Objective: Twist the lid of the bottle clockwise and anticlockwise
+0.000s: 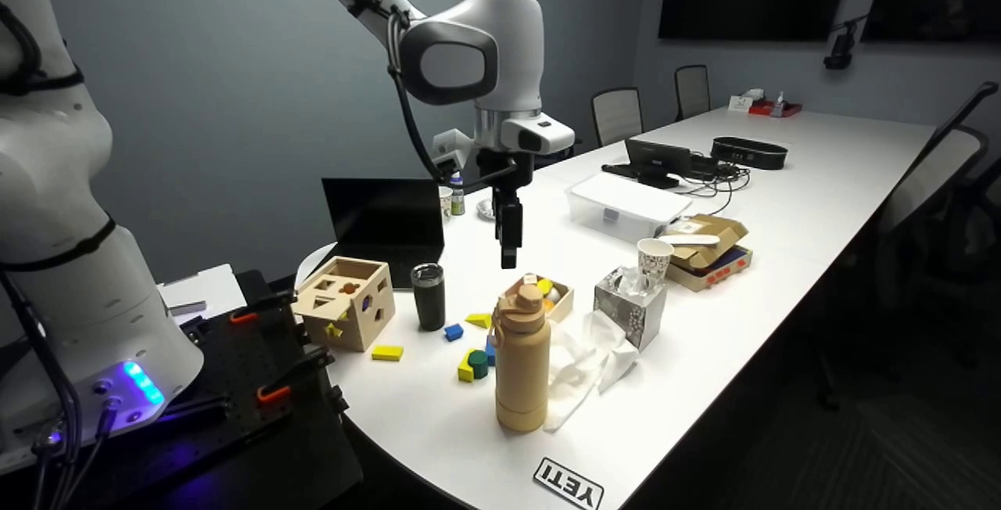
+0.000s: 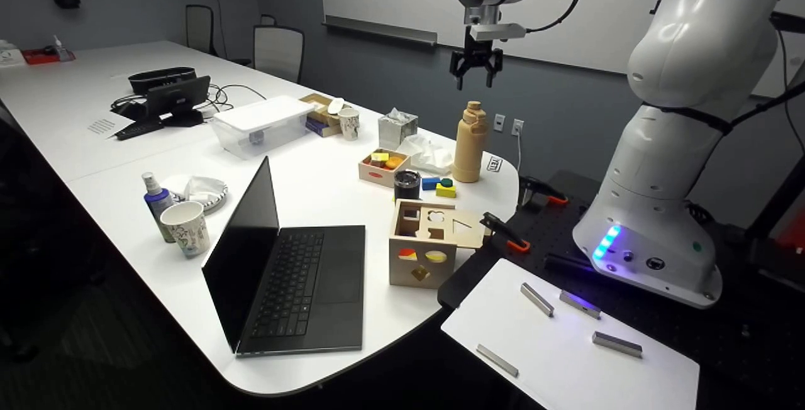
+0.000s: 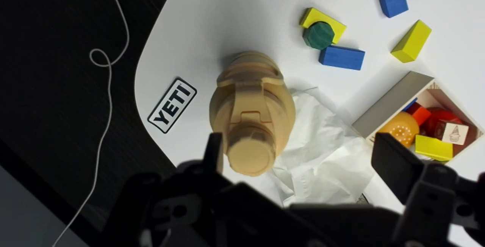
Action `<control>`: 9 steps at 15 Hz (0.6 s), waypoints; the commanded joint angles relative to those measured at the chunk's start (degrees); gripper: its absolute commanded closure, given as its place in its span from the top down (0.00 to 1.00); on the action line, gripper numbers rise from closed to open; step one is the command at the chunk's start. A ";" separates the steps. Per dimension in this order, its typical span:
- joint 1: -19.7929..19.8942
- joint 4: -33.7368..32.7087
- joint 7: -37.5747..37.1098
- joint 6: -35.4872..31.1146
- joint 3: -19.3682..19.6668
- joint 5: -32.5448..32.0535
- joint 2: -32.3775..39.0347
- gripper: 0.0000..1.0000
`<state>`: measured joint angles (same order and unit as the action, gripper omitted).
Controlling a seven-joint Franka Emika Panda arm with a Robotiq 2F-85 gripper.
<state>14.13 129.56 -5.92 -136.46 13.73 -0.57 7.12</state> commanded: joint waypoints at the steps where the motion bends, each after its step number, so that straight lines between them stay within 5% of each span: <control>1: 1.86 -2.28 3.75 -1.05 0.91 3.88 3.34 1.00; 9: 3.61 -6.86 4.90 -0.53 0.82 7.89 8.80 1.00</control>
<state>17.40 124.75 -1.74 -136.95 14.83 5.89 14.44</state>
